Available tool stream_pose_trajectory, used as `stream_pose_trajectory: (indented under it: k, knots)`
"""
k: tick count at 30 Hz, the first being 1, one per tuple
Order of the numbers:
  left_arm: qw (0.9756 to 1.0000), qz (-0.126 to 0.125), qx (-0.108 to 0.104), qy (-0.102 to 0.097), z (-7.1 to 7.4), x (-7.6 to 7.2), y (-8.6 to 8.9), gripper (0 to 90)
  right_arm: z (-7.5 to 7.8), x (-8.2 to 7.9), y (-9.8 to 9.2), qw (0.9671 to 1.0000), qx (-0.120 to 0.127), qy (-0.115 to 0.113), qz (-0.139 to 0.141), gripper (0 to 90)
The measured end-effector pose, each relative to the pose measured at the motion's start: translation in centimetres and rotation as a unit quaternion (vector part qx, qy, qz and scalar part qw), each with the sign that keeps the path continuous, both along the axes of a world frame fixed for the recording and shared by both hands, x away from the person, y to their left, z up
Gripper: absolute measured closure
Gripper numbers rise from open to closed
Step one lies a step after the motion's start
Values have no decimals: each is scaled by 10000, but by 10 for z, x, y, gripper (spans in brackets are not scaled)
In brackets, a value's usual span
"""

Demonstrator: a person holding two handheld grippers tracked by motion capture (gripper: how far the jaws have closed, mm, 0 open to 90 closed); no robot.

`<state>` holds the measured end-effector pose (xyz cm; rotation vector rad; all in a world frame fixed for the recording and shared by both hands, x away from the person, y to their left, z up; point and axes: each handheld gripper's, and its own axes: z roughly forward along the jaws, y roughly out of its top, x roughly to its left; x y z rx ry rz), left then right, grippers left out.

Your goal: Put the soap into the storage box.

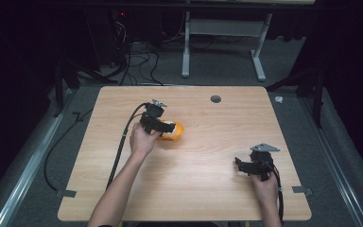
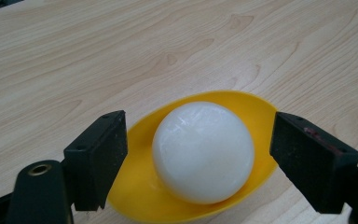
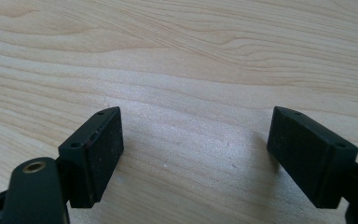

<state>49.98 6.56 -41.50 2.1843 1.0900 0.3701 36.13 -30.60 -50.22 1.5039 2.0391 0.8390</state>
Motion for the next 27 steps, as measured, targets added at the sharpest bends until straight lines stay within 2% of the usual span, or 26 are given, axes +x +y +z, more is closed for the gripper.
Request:
stream_pose_trajectory:
  k: [6,12,27]
  knots:
    - [10000,-16,-14,-26,3,-4,5,195,0,0,0,10000,-5,-2,1,193]
    - [9999,57,-144,-53,3,-9,13,199,0,0,0,10000,-6,-1,1,193]
    - [9997,162,-136,-129,6,-21,32,200,0,0,0,10000,-9,3,0,193]
